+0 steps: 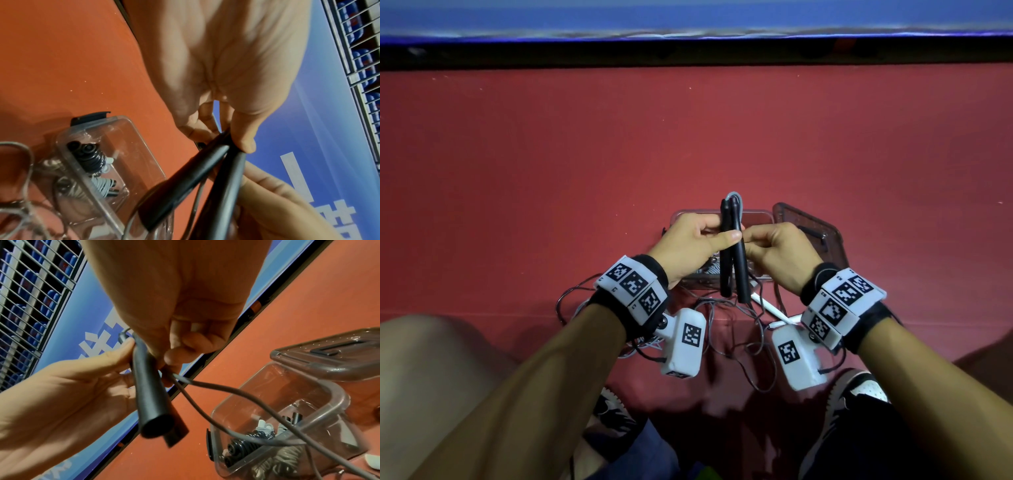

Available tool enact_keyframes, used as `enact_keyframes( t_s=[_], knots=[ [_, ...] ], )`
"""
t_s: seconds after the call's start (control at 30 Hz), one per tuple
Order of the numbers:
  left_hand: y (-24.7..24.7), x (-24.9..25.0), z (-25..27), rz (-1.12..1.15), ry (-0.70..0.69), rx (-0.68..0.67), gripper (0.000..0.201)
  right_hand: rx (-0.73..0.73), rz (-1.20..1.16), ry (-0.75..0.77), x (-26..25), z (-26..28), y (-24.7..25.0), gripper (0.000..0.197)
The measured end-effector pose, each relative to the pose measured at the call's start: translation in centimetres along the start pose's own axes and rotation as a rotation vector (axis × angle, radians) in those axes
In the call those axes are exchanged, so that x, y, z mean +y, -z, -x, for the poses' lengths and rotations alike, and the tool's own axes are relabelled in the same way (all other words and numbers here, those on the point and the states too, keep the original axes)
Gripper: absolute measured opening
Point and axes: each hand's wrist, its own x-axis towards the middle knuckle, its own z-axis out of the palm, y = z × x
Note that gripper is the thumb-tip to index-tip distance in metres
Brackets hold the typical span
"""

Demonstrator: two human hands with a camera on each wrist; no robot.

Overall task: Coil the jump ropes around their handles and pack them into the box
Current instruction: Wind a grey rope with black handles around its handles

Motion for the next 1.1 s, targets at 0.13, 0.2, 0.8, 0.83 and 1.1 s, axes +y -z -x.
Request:
enact_keyframes(
  t_s=[0.13, 0.2, 0.8, 0.83, 1.1],
  knots=[
    [0.1, 0.1, -0.2, 0.021, 0.003, 0.011, 0.012, -0.063, 0.050, -0.028, 0.2, -0.2, -0.2, 0.024],
    [0.3, 0.0, -0.2, 0.025, 0.005, 0.013, 0.011, -0.119, 0.053, -0.029, 0.3, -0.2, -0.3, 0.023],
    [1.7, -0.7, -1.0, -0.156, 0.003, 0.164, 0.016, -0.288, 0.216, -0.130, 0.3, -0.3, 0.1, 0.015],
    [1.8, -0.9, -1.1, -0.180, 0.001, 0.168, 0.016, -0.270, 0.273, -0.112, 0.2, -0.4, 0.3, 0.015],
    [1.6, -1.4, -1.2, -0.416, -0.021, 0.089, 0.013, -0.162, 0.342, 0.029, -0.7, 0.0, 1.0, 0.017]
  ],
)
